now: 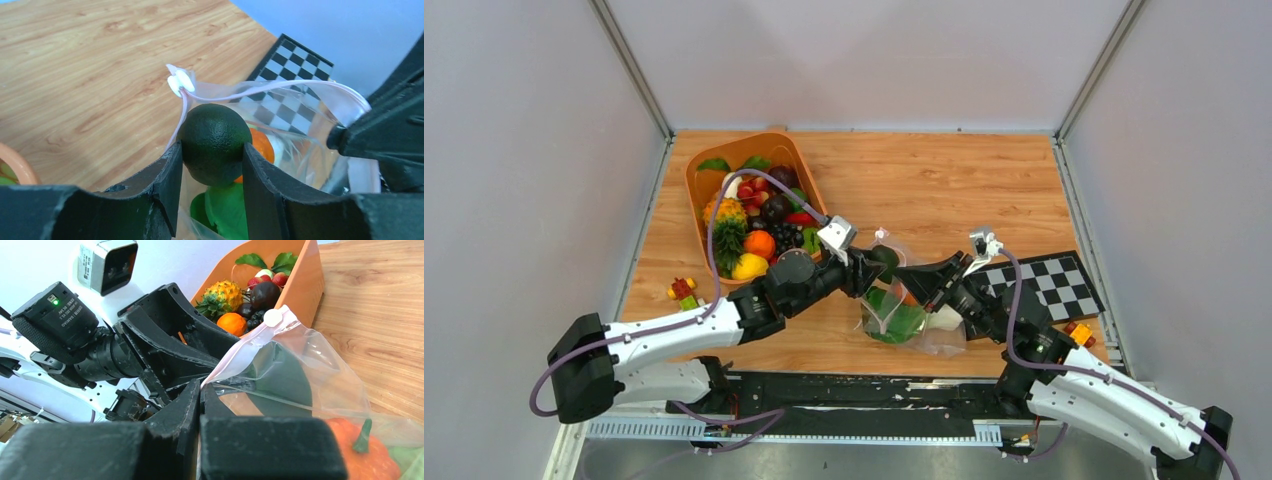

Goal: Place the food in the zip-top bag and seal the zipper

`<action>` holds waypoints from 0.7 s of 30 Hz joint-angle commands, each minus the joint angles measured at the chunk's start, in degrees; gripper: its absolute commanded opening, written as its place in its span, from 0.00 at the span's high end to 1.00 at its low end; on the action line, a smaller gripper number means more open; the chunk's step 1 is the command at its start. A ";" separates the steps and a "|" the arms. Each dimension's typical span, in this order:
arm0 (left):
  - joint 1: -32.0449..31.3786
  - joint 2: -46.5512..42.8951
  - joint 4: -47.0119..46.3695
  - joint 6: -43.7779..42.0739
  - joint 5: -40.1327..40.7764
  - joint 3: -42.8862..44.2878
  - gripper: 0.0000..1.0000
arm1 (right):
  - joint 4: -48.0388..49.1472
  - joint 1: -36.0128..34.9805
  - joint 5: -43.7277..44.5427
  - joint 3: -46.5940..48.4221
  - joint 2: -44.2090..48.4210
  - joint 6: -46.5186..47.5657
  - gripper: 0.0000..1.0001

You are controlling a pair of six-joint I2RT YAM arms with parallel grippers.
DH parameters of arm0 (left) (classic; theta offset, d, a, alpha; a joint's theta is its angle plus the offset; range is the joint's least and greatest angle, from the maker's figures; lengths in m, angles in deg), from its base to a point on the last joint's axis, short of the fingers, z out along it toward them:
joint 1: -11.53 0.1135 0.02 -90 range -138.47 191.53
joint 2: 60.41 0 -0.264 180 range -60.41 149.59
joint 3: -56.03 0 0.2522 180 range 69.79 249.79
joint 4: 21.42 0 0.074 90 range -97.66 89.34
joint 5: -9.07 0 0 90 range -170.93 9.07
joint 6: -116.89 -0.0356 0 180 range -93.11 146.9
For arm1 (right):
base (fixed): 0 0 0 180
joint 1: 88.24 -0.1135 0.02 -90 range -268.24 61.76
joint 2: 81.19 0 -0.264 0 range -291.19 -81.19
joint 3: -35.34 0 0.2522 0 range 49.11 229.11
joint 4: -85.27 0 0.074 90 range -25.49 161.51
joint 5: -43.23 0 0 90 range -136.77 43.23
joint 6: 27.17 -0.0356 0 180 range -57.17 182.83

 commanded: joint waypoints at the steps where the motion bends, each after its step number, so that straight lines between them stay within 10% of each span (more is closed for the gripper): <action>1: -0.79 1.85 -4.80 -3.06 9.78 1.82 0.51 | 2.91 0.07 0.53 0.32 1.93 -0.28 1.00; 12: -3.52 7.57 -4.30 -6.18 12.81 5.08 0.48 | 1.78 0.07 1.77 -0.08 2.90 -0.06 1.00; 21: -3.60 6.38 -1.65 -5.65 4.78 6.94 0.16 | 0.12 0.07 3.32 0.12 3.83 0.24 1.00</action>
